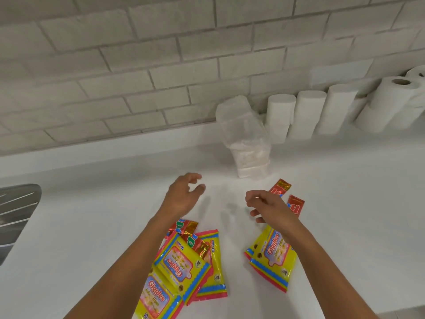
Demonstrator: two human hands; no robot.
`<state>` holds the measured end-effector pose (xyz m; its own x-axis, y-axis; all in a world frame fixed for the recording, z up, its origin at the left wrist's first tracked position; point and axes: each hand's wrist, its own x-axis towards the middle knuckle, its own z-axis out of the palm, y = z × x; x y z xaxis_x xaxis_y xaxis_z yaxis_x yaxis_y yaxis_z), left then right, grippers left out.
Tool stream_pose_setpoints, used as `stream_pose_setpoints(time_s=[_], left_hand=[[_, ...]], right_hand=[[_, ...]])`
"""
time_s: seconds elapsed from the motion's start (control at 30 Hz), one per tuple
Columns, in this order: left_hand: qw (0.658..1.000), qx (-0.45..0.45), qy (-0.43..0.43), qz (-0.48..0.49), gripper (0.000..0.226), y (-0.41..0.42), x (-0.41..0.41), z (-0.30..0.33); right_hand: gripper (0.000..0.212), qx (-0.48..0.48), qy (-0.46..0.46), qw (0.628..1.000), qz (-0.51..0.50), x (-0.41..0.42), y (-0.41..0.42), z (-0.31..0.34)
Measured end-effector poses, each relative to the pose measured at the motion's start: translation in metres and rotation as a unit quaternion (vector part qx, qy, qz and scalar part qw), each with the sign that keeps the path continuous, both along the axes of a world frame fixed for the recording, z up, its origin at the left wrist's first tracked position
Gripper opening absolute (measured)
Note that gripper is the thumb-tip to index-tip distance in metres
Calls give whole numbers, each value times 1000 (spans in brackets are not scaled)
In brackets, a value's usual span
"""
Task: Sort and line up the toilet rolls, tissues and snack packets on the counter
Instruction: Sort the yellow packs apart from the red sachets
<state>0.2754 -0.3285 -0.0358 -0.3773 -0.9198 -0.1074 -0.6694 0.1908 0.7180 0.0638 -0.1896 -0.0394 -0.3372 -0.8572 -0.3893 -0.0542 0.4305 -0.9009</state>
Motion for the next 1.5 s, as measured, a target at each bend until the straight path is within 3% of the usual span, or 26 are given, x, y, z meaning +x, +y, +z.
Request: stream_pose_setpoints(time_s=[0.33, 0.6, 0.83, 1.23, 1.5], left_hand=[[997, 20, -43, -55, 34, 67, -13, -39], [994, 3, -78, -76, 34, 121, -51, -48], [995, 18, -60, -76, 35, 153, -61, -47], [998, 15, -27, -50, 35, 150, -51, -37], [994, 80, 55, -50, 44, 118, -38, -26]], right_hand=[[28, 5, 140, 990, 14, -26, 38, -17], [48, 112, 282, 952, 38, -52, 79, -39], [44, 133, 262, 956, 14, -55, 89, -50], [12, 34, 48, 996, -65, -58, 82, -31], [14, -37, 70, 997, -5, -37, 41, 10]])
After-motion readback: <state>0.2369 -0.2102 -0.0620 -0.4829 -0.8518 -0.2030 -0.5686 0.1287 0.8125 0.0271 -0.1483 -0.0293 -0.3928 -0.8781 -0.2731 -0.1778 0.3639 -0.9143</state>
